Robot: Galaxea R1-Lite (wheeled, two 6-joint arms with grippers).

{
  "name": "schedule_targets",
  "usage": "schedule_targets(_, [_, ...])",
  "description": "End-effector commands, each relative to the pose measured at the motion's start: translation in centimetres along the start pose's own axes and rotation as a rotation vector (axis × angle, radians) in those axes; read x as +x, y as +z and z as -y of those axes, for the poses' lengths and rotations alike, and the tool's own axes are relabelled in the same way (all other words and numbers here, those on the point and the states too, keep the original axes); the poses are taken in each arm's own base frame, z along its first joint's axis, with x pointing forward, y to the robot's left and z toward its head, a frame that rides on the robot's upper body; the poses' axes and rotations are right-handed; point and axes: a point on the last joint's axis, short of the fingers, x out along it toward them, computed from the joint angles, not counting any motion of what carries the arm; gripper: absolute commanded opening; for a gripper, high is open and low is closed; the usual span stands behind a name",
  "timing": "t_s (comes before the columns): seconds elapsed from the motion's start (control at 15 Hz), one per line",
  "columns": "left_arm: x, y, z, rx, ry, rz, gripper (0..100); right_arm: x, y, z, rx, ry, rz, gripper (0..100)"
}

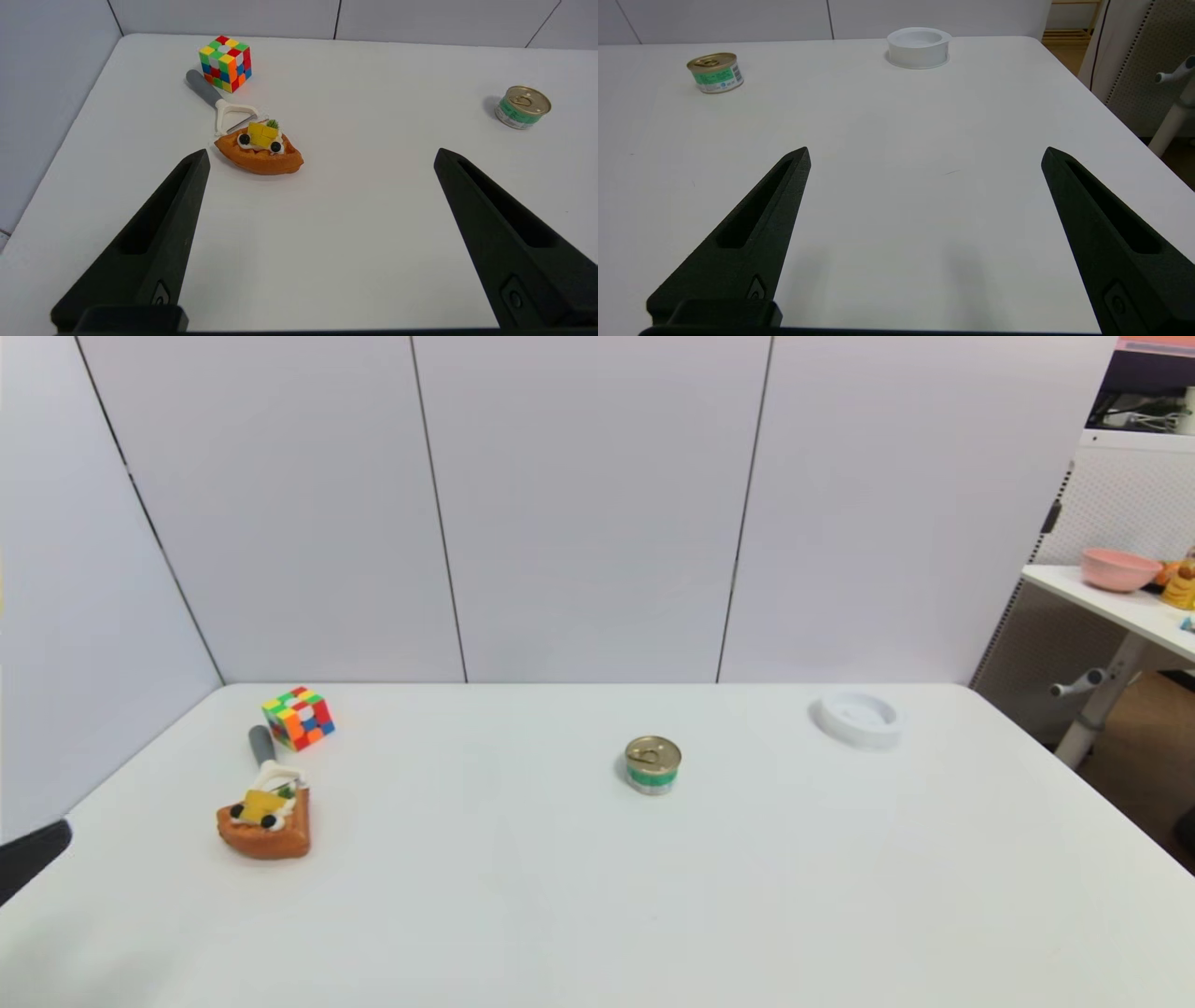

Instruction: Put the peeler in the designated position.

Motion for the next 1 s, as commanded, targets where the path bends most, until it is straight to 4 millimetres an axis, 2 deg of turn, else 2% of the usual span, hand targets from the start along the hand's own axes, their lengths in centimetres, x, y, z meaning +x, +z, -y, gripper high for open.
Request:
schedule_targets(0.07, [-4.5,-3.7,0.6,0.043,-0.007,0.218,100,0.0,0.0,0.0,0.0,0.001,-0.003,100])
schedule_targets(0.2, [-4.9,-5.3,0.7,0.054,-0.003,0.277,100,0.0,0.0,0.0,0.0,-0.001,-0.003,100])
schedule_targets(0.47, [-5.1,-7.9,0.5,0.057,-0.057,0.287,100,0.0,0.0,0.0,0.0,0.001,-0.003,100])
schedule_targets(0.53, [-4.8,-8.9,0.4,0.054,-0.068,0.272,100,0.0,0.0,0.0,0.0,-0.001,-0.003,100])
schedule_targets(0.8, [-3.3,-14.1,-0.2,0.034,0.078,0.204,100,0.0,0.0,0.0,0.0,0.001,-0.003,100])
schedule_targets(1.0, [-2.7,-16.2,-0.3,0.029,0.083,0.212,100,0.0,0.0,0.0,0.0,0.001,-0.003,100])
